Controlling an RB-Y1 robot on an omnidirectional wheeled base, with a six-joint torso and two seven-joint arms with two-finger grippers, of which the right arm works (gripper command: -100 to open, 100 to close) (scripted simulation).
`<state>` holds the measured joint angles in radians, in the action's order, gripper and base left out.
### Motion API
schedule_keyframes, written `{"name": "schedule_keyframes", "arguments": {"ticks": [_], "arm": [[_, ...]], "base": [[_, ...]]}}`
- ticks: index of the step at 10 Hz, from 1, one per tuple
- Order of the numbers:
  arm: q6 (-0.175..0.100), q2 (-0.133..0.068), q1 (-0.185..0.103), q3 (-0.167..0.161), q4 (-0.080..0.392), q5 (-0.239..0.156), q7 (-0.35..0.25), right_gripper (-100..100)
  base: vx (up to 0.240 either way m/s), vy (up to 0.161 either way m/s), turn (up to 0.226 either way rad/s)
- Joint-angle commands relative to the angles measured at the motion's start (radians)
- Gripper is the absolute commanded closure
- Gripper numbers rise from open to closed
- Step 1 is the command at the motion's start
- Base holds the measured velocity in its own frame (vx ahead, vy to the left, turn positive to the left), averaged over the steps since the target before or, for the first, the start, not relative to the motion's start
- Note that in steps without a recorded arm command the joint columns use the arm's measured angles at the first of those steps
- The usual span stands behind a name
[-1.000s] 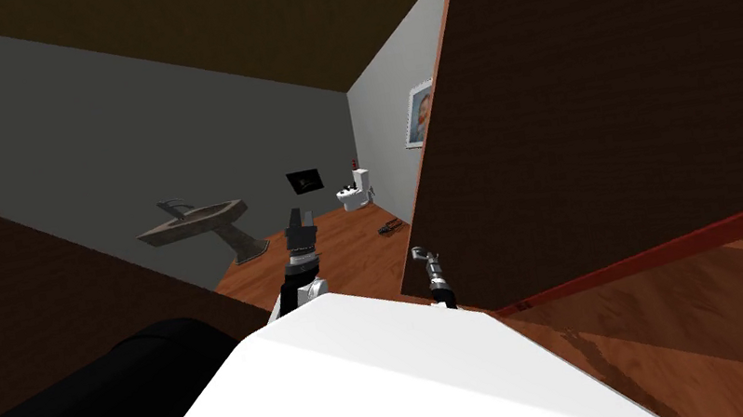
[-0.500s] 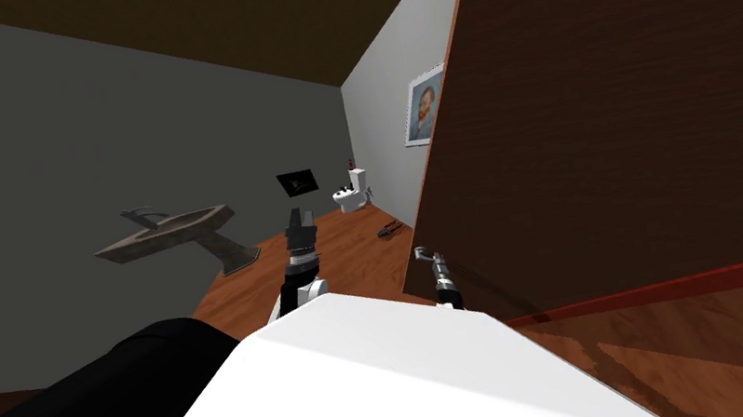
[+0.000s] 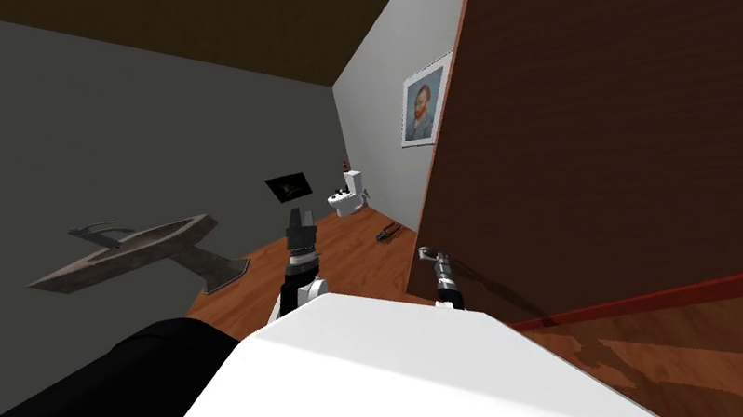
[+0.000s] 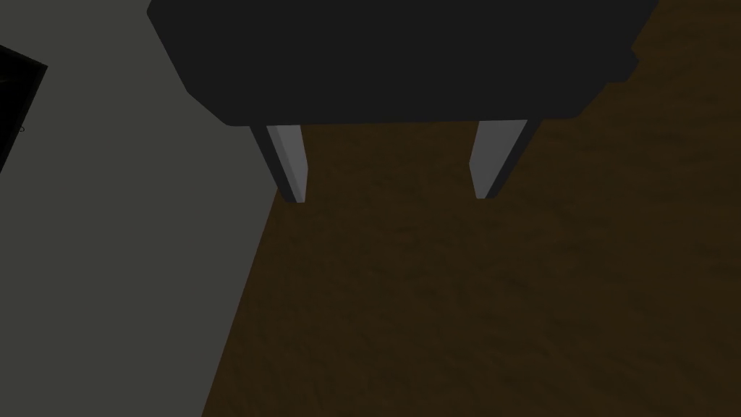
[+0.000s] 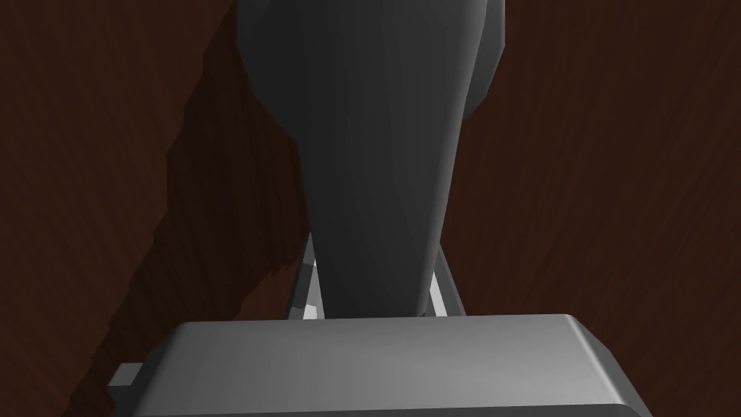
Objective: Push the door open
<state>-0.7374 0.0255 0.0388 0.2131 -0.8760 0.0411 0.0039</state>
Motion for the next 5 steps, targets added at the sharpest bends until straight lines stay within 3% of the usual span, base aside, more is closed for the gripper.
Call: {"name": "schedule_keyframes", "arguments": {"ticks": [1,2,4,5], "arm": [[0.000,0.000,0.000,0.000,0.000,0.000,0.000,100],[0.001,-0.032,0.001,0.022,-0.001,-0.011,0.006,100],[0.001,-0.036,0.001,0.026,-0.001,-0.013,0.007,100],[0.001,-0.046,0.000,0.042,-0.002,-0.022,0.012,100]], "base": [[0.027,0.020,-0.041],[0.128,0.039,-0.058],[0.150,0.058,-0.034],[0.167,0.074,-0.041]]}}
